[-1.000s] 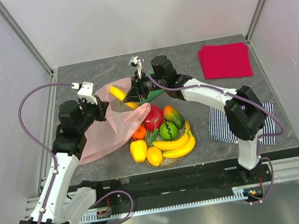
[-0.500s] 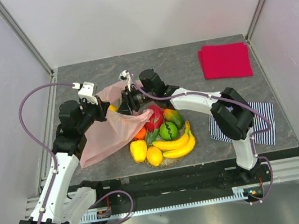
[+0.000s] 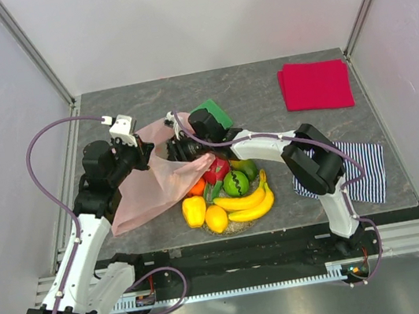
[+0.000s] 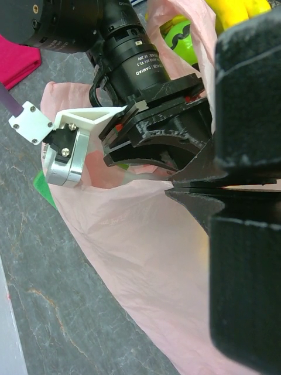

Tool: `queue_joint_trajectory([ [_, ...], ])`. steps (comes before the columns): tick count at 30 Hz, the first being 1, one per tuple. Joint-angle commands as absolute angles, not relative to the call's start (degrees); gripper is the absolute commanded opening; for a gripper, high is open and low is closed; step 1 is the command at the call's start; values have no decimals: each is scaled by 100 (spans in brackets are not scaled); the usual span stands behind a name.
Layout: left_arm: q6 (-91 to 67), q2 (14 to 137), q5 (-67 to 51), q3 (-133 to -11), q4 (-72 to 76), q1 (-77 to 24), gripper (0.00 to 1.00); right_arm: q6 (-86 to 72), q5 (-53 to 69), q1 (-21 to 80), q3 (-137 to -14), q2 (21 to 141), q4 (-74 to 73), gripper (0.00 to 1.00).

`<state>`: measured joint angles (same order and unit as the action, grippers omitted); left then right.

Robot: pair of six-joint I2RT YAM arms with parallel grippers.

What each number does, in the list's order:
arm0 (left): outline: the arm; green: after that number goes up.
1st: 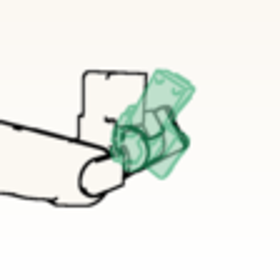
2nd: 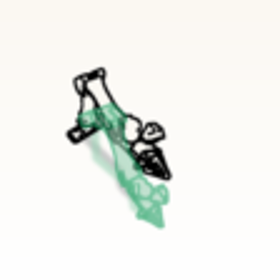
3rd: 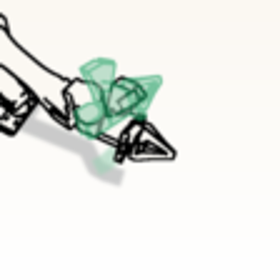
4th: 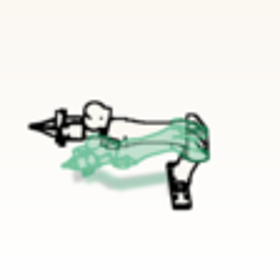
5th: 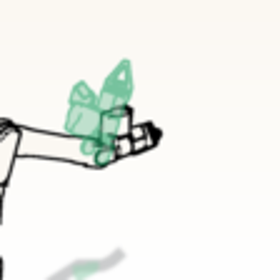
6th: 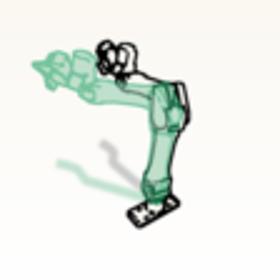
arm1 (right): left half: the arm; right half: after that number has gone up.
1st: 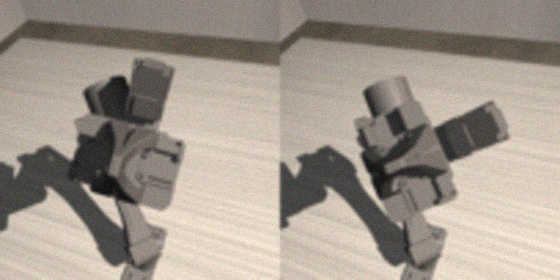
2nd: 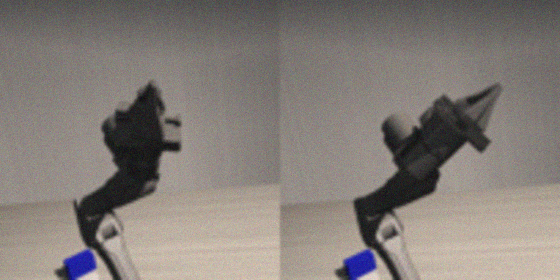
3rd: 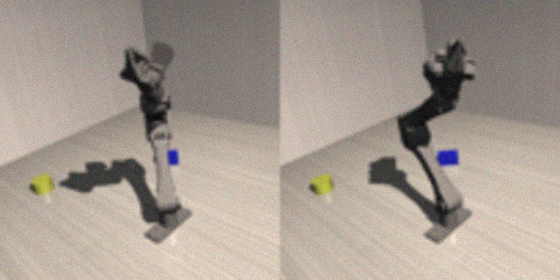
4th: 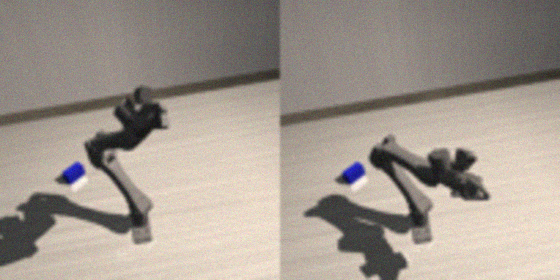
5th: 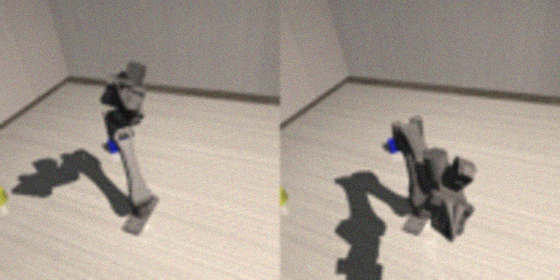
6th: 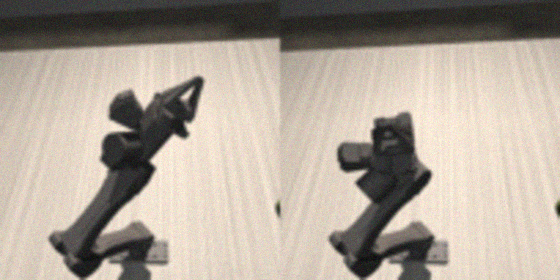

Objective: Place the fruits into the plastic bag

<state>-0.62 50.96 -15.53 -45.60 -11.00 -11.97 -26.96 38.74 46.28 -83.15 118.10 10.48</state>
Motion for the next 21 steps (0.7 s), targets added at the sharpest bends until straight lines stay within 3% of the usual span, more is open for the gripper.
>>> queue_joint_trajectory([
  [1, 53, 5089, -1591, -4781, -1002, -1178, 2, -2611, 3937, 4658, -8376, 11716, 1143, 61],
  [5, 53, 5098, -1582, -4790, -984, -1178, 1, -2496, 3946, 4658, -8350, 11654, 1134, 70],
  [6, 53, 5089, -1573, -4781, -993, -1178, 2, -2487, 3946, 4658, -8324, 11628, 1134, 77],
  [13, 44, 5080, -1556, -4781, -984, -1178, 2, -2408, 3788, 4579, -8139, 11286, 1213, 76],
  [21, 44, 5045, -1424, -4764, -993, -1178, 2, -2268, 3358, 4079, -7419, 10100, 1213, 75],
])
